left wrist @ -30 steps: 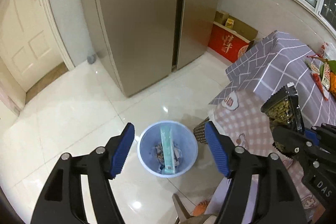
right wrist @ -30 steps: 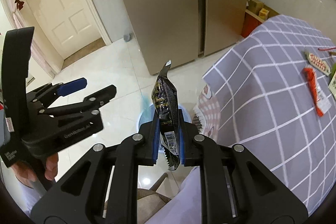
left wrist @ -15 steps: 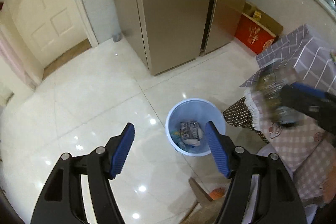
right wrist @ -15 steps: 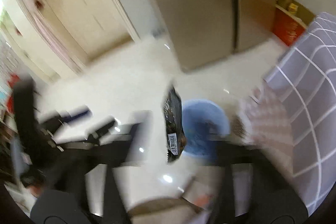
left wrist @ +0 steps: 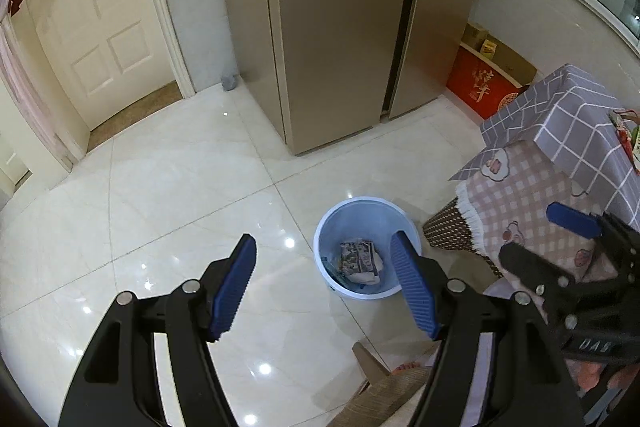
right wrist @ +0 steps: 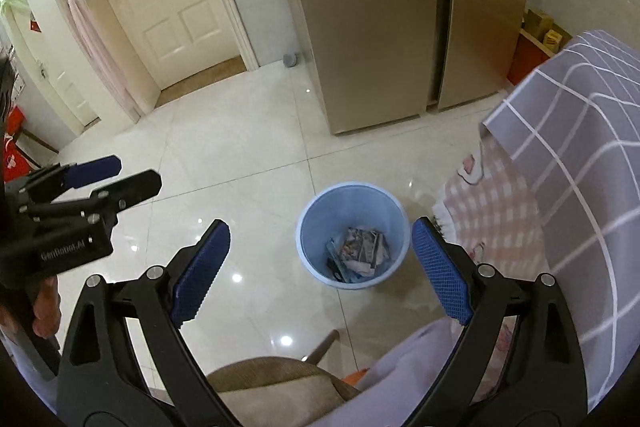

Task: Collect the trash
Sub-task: 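Move both open tools back over the remaining trash on the table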

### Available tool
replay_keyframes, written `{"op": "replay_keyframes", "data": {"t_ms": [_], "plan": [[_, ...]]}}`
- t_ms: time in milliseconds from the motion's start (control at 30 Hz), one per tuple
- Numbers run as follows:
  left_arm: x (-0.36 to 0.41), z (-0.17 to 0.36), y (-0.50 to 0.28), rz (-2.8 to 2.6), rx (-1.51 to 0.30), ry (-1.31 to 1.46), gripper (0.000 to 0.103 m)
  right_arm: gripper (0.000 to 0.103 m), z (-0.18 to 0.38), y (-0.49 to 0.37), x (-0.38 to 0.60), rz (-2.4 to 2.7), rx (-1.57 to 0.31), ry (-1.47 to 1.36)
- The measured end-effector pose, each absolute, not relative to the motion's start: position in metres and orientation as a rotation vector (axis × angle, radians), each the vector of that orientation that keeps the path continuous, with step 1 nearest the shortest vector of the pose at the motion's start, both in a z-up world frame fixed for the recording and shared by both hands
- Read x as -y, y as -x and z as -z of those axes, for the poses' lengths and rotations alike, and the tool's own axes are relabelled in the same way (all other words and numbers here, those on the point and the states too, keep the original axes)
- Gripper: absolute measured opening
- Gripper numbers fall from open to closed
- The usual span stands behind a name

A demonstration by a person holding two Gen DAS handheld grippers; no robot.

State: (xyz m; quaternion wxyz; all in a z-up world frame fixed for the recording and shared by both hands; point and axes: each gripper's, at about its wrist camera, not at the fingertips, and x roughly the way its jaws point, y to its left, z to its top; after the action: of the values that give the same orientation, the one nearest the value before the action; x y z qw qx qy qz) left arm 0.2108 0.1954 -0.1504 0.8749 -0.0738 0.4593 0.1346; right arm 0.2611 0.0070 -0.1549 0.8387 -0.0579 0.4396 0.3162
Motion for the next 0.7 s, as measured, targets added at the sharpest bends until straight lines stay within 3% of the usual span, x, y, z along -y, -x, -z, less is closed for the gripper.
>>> {"op": "replay_keyframes", "data": {"t_ms": [233, 700], "plan": [[-0.171, 0.136, -0.202, -0.263, -0.947, 0.142, 0.069, 0.09, 0.138, -0.241, 0.012, -0.695, -0.886, 0.122], [-0.118, 0.069, -0.178, -0.188, -0.757, 0.048, 0.077, 0.09, 0.076, -0.207, 0.063, -0.695, -0.733, 0.067]]}}
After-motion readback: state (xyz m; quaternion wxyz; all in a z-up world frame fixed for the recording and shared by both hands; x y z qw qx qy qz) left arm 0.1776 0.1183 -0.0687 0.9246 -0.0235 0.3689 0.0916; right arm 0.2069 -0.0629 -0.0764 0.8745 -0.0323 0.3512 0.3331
